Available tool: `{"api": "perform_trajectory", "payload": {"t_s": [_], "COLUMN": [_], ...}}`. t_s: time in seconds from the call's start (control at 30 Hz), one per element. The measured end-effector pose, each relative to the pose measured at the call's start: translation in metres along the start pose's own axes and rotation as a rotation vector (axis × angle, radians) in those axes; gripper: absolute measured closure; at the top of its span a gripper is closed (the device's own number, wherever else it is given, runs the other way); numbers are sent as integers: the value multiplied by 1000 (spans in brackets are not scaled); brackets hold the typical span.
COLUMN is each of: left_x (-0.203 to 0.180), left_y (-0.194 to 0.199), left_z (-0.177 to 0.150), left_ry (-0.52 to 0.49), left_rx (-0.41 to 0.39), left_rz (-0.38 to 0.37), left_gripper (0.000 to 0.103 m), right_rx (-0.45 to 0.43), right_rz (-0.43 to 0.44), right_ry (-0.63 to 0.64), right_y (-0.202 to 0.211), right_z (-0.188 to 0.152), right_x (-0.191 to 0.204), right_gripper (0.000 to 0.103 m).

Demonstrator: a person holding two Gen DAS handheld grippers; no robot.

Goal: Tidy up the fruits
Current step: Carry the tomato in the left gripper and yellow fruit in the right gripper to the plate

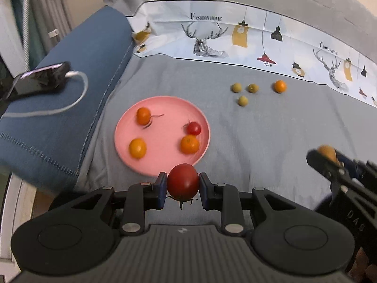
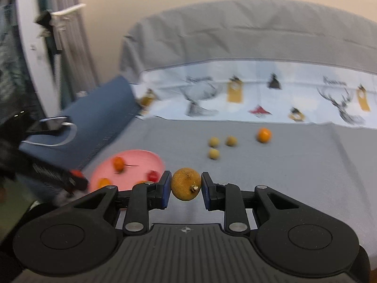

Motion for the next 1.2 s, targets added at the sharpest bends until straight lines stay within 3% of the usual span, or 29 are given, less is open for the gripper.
{"api": "perform_trajectory", "payload": {"t_s": [0.2, 0.5, 1.2], "left_x": [24, 46, 58], "left_y": [28, 53, 56], "left_z": [-28, -49, -55], "left_ry": [44, 104, 142], "left_rx": [-64, -120, -133], "left_rz": [0, -24, -41], "left_gripper": [71, 71, 71], "right_rx": [-15, -29, -15], "right_rz": [15, 6, -5], "right_ry": [95, 161, 192], "right_y": [28, 49, 50], "right_z": [-5, -9, -10], "right_x": [40, 68, 75], "right_gripper": [75, 75, 75]}}
Point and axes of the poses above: each gripper's, at about its wrist camera, not at the fingertips, and y roughly against the way its jaws point, x to its left, z to its top, the point moved 1 cm from there along -y, roughly the way its jaws point, and after that the axes turned 5 degrees about z, right-handed, at the moved point
